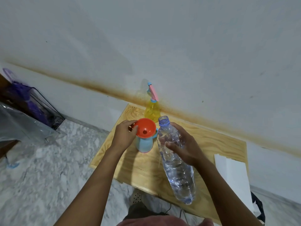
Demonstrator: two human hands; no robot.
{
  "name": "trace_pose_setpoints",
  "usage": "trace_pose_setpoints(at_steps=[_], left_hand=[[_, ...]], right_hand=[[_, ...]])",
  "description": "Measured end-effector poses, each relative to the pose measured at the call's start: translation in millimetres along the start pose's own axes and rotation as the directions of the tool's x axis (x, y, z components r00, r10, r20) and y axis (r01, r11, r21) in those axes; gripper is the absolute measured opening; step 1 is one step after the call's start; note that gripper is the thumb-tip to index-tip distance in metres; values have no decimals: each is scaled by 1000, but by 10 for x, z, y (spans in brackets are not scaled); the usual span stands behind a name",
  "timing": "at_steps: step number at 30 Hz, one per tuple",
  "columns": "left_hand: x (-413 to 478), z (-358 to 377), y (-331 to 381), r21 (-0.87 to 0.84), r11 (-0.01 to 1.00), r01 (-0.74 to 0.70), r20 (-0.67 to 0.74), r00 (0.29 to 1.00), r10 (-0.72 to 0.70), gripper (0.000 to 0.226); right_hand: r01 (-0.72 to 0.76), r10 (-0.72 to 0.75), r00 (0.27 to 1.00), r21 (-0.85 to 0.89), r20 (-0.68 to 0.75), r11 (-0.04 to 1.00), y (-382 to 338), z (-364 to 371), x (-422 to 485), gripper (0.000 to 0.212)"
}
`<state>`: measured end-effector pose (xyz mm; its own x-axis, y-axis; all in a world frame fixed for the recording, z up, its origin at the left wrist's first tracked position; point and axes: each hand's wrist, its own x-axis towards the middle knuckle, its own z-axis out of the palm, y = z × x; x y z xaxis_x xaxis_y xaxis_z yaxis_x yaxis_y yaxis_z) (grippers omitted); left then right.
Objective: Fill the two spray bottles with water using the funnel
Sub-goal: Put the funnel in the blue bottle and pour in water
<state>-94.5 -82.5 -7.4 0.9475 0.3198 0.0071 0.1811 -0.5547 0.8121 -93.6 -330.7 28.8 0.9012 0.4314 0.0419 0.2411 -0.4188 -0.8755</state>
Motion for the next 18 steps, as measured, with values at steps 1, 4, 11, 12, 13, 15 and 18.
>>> trace_pose_setpoints(at_steps=[1, 4, 11, 12, 13, 15, 18], left_hand=[[6, 6, -15, -5, 1000, 2, -6, 1000, -2, 28], [20, 22, -44, -12, 1000, 3, -20, 1000, -3, 28], [60, 48, -75, -29, 999, -16, -31, 999, 16, 26], [65, 51, -75, -30, 999, -17, -30, 999, 17, 26], [70, 53, -72, -31, 999, -19, -29, 999, 18, 26], [77, 53, -68, -30, 999, -18, -30, 999, 17, 26], [84, 56, -68, -32, 999, -9, -29, 1000, 8, 26]], right_hand=[[0, 0, 1000, -13, 3, 1000, -11, 6, 6, 62], [-9, 9, 1000, 4, 25, 1000, -16, 29, 22, 60], [-46, 44, 996, 25, 75, 999, -88, 71, 37, 58], [-51, 49, 996, 25, 80, 998, -95, 72, 43, 58], [-56, 53, 995, 31, 85, 998, -102, 73, 51, 59], [-62, 56, 994, 57, 93, 996, -101, 79, 64, 59], [-71, 65, 993, 55, 103, 996, -73, 88, 89, 58]])
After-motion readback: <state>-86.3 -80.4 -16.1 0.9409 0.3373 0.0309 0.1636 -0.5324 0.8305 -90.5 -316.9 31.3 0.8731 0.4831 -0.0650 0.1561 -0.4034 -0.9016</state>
